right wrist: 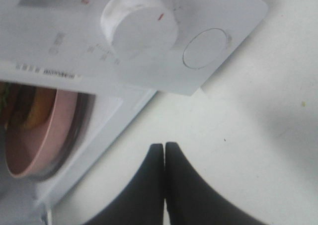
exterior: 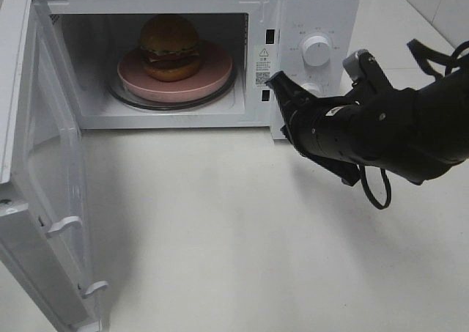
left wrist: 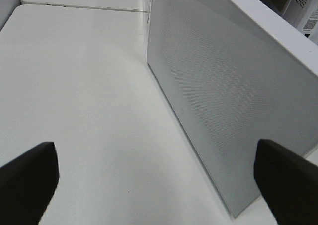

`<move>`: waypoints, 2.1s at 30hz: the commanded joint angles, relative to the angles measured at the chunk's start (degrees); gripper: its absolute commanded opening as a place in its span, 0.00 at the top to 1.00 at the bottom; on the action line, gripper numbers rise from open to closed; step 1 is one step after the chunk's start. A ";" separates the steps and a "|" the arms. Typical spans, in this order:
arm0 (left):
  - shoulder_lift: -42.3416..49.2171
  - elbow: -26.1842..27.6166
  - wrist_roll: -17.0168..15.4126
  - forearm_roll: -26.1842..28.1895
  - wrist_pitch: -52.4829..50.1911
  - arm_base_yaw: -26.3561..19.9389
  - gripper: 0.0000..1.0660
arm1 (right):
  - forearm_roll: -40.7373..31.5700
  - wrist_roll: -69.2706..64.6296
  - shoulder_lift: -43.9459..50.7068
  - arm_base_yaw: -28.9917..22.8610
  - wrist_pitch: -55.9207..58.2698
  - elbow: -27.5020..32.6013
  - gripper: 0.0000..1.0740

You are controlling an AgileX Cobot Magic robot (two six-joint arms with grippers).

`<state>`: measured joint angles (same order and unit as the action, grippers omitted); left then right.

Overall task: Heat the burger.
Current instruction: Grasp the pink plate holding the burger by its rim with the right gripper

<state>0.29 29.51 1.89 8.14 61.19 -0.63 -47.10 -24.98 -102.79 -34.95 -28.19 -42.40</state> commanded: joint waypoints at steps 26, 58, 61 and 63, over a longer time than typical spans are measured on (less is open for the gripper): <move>1.03 0.06 -0.17 0.29 -0.06 -0.11 0.06 | 42.17 34.55 4.81 0.29 66.41 -17.48 0.94; 1.03 0.06 -0.17 0.29 -0.06 -0.11 0.06 | 54.37 99.52 6.42 0.11 60.62 -20.11 0.62; 1.03 0.06 -0.17 0.29 -0.06 -0.11 0.06 | 54.37 96.14 6.42 0.11 57.58 -20.11 0.43; 1.03 0.06 -0.17 0.29 -0.06 -0.11 0.06 | 54.37 94.31 6.42 0.11 56.32 -20.11 0.28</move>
<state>0.29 29.51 1.89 8.14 61.19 -0.63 7.16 71.22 -96.72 -34.95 29.62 -62.34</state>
